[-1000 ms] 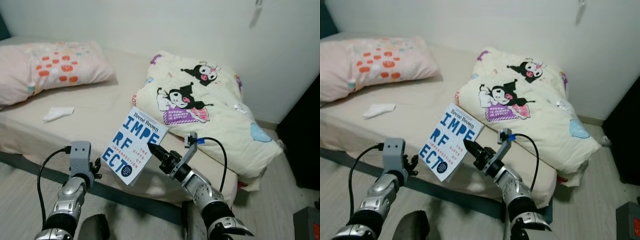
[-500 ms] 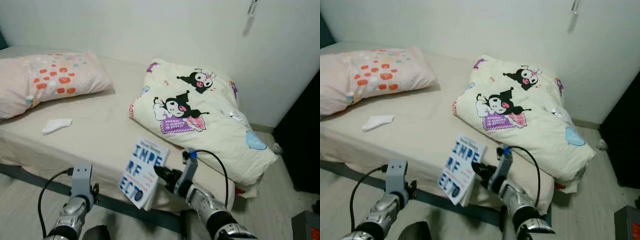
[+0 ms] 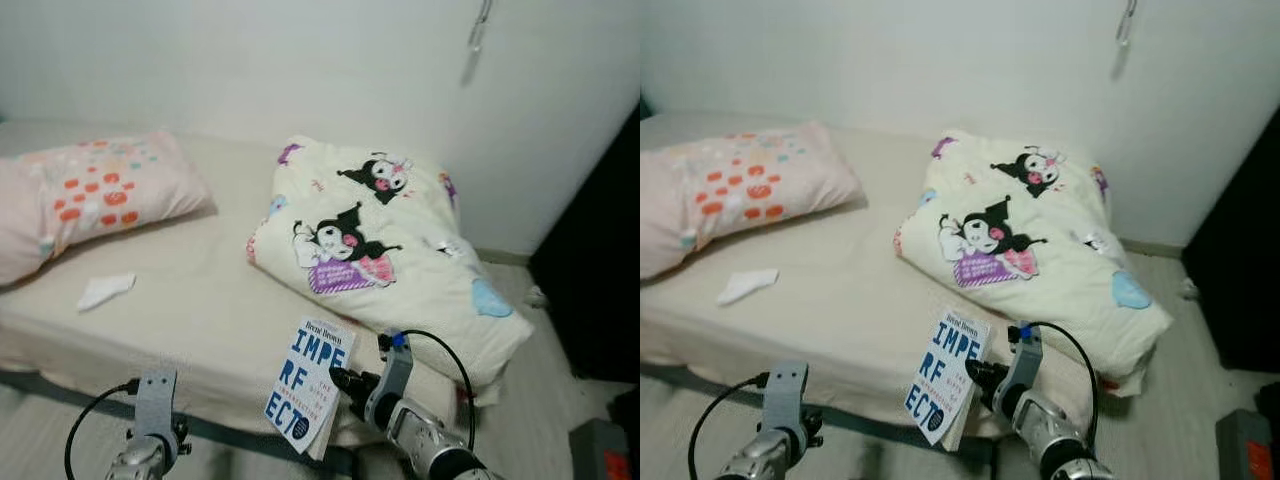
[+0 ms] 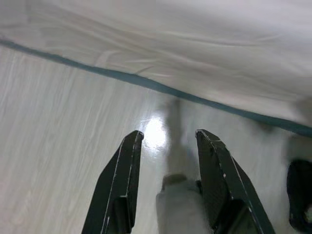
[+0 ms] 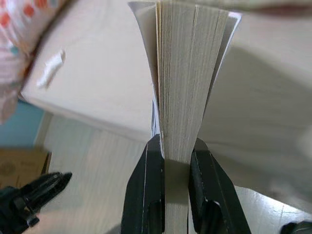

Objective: Clean up the room

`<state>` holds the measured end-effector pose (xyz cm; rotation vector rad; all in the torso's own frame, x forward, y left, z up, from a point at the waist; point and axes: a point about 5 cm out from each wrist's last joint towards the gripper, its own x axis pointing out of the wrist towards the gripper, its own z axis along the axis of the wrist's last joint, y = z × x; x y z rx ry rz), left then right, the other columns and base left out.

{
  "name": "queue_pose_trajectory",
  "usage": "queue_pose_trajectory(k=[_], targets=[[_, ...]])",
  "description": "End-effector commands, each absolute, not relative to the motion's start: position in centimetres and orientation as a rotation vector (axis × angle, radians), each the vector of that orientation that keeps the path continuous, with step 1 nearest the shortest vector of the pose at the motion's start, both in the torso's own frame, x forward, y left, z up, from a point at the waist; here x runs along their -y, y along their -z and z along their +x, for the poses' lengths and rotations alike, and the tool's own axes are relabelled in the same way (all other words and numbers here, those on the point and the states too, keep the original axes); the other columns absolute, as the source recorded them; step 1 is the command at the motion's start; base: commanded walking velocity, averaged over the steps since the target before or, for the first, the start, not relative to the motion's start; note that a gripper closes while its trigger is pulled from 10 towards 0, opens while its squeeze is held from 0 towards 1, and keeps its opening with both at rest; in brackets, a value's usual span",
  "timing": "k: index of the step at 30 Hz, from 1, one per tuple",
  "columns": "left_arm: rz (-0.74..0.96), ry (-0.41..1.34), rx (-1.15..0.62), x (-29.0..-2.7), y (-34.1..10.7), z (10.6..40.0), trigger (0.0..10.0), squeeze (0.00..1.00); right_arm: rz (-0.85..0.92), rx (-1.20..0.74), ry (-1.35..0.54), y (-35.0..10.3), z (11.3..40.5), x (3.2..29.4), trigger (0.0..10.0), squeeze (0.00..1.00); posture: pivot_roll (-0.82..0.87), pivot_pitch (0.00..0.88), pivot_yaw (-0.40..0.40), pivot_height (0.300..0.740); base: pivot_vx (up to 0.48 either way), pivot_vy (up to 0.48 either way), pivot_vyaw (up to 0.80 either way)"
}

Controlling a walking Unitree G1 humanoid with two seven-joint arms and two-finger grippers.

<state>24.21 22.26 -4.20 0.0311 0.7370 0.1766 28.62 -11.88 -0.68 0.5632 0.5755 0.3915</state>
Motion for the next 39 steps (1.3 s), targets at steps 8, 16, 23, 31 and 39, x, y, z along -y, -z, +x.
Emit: queue_pose_trajectory(k=[8,16,23,31,39], targets=[[0.093,-0.15,-0.854,-22.1,6.2,21.3,10.0,0.0,0.559,-0.566,-0.403,0.7,28.6,11.2,10.0,0.0,-0.05,0.0,-0.031,0.664,0.0,0.0,0.0],[0.1,-0.132,-0.867,-21.9,6.6,20.7,10.0,0.0,0.528,-0.587,-0.32,1.3,28.2,11.9,10.0,0.0,-0.05,0.0,-0.032,0.679,0.0,0.0,0.0],[0.11,-0.118,-0.869,-21.7,6.6,20.7,10.0,0.0,0.517,-0.572,-0.332,1.5,27.9,12.0,10.0,0.0,-0.05,0.0,-0.032,0.703,0.0,0.0,0.0],[0.12,-0.107,-0.901,-21.3,7.1,20.0,10.0,0.0,0.453,-0.612,-0.331,2.1,27.4,12.3,10.0,0.0,-0.07,0.0,-0.034,0.733,0.0,0.0,0.0],[0.128,-0.103,-0.934,-21.2,7.6,19.3,10.0,0.0,0.318,-0.734,-0.274,3.9,25.5,13.6,10.0,0.0,-0.07,0.0,-0.034,0.74,0.0,0.0,0.0]])
